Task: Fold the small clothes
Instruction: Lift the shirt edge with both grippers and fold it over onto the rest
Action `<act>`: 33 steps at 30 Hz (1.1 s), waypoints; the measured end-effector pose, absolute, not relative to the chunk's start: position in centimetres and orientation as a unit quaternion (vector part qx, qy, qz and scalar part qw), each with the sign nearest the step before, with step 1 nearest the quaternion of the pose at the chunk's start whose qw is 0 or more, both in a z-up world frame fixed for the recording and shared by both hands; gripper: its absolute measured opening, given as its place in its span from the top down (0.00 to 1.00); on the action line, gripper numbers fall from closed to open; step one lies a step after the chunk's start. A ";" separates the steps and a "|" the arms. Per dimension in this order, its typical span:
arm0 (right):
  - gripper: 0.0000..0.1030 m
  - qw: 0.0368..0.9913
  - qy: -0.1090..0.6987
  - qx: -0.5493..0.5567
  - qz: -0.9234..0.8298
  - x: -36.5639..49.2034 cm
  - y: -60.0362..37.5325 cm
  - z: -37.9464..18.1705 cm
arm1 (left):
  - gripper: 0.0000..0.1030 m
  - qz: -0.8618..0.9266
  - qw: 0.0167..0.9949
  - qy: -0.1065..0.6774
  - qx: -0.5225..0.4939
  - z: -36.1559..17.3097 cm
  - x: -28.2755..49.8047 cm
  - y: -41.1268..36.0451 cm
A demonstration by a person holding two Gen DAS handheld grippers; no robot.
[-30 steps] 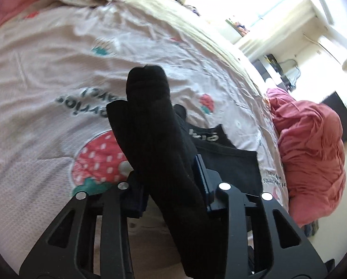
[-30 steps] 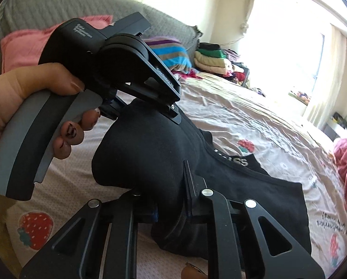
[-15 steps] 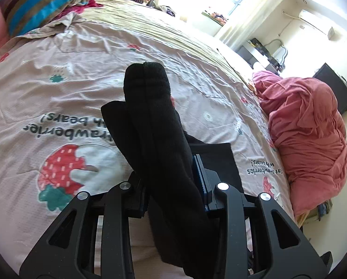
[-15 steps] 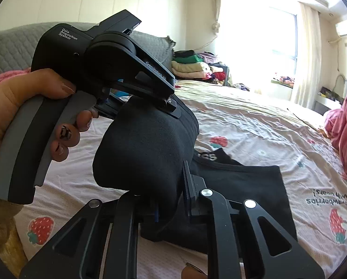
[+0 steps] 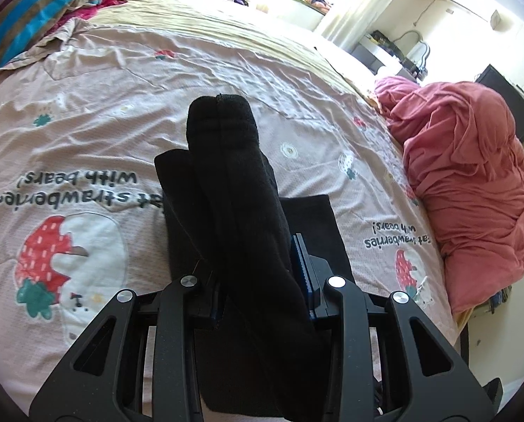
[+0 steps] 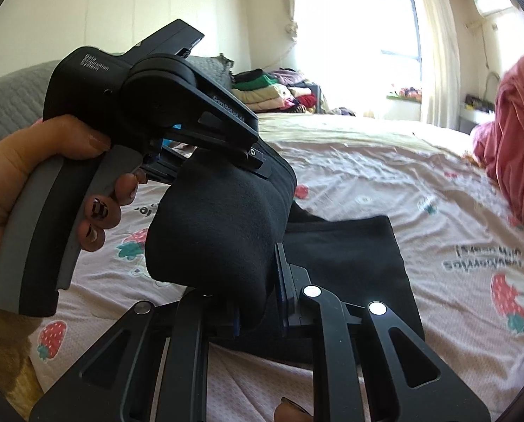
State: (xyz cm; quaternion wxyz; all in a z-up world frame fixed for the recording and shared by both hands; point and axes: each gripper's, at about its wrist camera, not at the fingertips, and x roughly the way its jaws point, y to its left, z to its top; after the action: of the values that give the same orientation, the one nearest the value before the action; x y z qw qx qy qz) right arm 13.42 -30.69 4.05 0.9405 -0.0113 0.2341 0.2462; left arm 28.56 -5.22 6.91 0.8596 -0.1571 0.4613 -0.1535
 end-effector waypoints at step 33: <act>0.86 0.915 0.329 0.114 0.205 15.3 -37.6 -1.2 | 0.62 -0.152 0.834 0.523 -0.090 1.3 31.8 -14.7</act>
State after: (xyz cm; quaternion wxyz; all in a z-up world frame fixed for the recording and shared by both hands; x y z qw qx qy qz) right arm 15.30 -37.56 -1.19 0.9147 0.1135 0.3292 0.2051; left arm 31.80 -14.75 1.31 0.8336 -0.0905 0.5233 -0.1520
